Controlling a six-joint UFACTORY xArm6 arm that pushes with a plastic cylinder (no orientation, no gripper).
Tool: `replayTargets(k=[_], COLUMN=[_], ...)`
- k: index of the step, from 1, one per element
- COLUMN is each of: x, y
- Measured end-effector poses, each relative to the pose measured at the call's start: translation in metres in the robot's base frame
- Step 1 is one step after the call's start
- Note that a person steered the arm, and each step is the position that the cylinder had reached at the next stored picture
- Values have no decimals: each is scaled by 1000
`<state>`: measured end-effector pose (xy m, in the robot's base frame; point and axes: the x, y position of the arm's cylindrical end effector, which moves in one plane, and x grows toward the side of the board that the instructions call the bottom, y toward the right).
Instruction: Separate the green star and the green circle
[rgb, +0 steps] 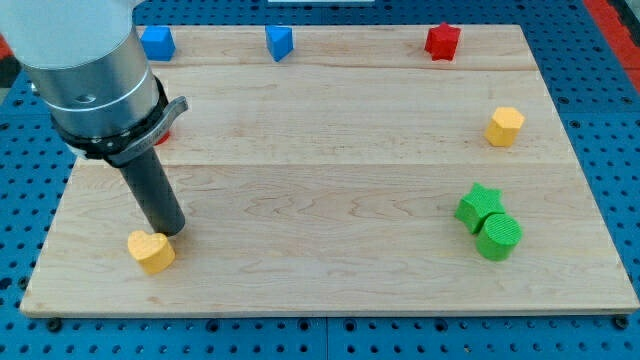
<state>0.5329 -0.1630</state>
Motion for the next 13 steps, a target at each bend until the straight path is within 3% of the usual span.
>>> replayTargets(k=[1,3,5,6,8,10,12,13], x=[16,66,63,66,66,59,56,27], y=[60,30,270,308,316,389,390,416])
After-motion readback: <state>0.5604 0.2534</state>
